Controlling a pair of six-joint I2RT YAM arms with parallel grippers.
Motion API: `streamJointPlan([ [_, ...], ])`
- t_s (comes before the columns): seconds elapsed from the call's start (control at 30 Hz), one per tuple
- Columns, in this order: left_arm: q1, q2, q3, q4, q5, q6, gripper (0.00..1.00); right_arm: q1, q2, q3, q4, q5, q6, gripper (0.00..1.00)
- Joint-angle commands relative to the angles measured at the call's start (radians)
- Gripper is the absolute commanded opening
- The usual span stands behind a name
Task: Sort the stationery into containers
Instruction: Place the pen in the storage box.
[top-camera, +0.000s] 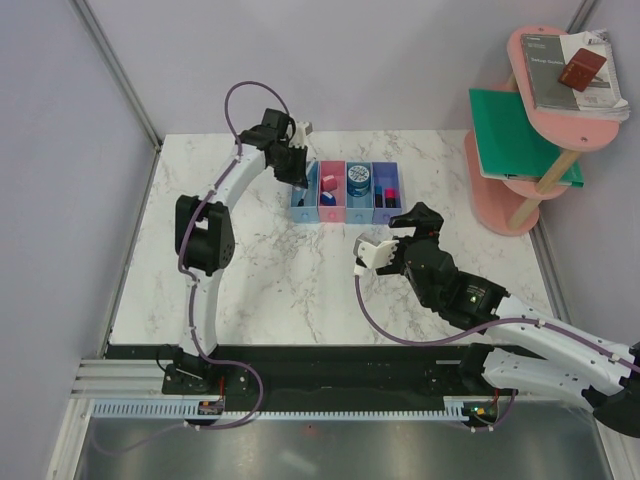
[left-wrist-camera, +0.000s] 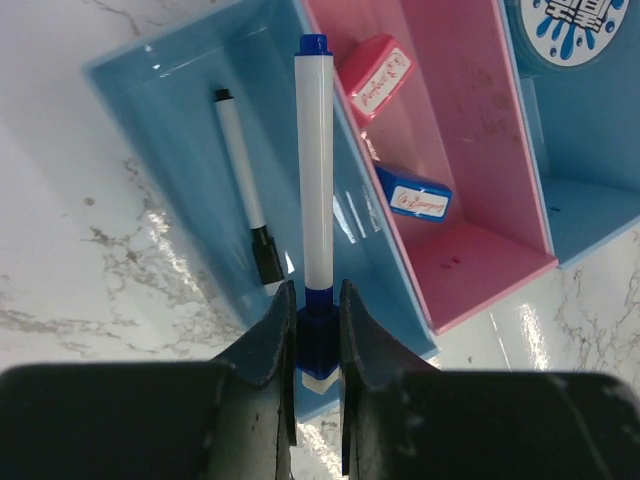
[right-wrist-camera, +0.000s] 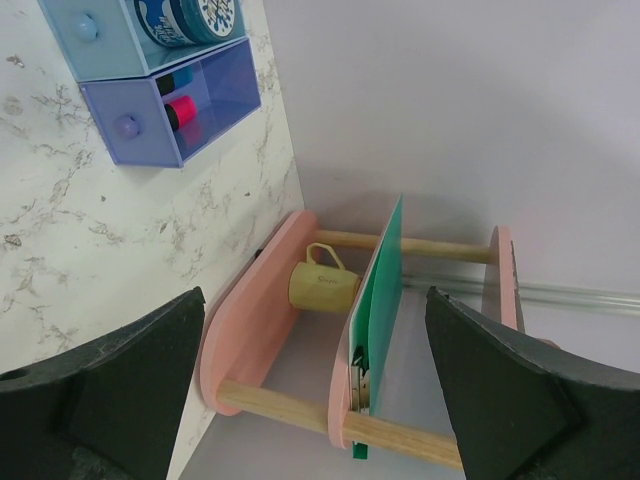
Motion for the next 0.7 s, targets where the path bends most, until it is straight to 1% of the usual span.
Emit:
streamJointPlan([
  [0.0, -0.037, 0.035, 0.074, 0.028, -0.015, -0.053, 0.02, -0.003, -0.007, 0.026, 0.01, 0.017, 0.016, 0.98],
  [0.17, -0.041, 0.063, 0.074, 0.027, -0.021, -0.054, 0.02, -0.002, -0.008, 0.021, 0.01, 0.014, 0.025, 0.98],
  [0.6, -0.043, 0.066, 0.061, 0.028, -0.076, -0.054, 0.02, -0.003, -0.023, 0.009, 0.009, 0.01, 0.023, 0.98],
  [0.63, -0.043, 0.067, 0.058, 0.027, -0.081, -0.051, 0.03, -0.003, -0.025, 0.007, 0.009, 0.01, 0.025, 0.98],
  [0.67, -0.043, 0.067, 0.055, 0.028, -0.081, -0.048, 0.09, -0.003, -0.026, 0.007, 0.009, 0.012, 0.025, 0.98],
])
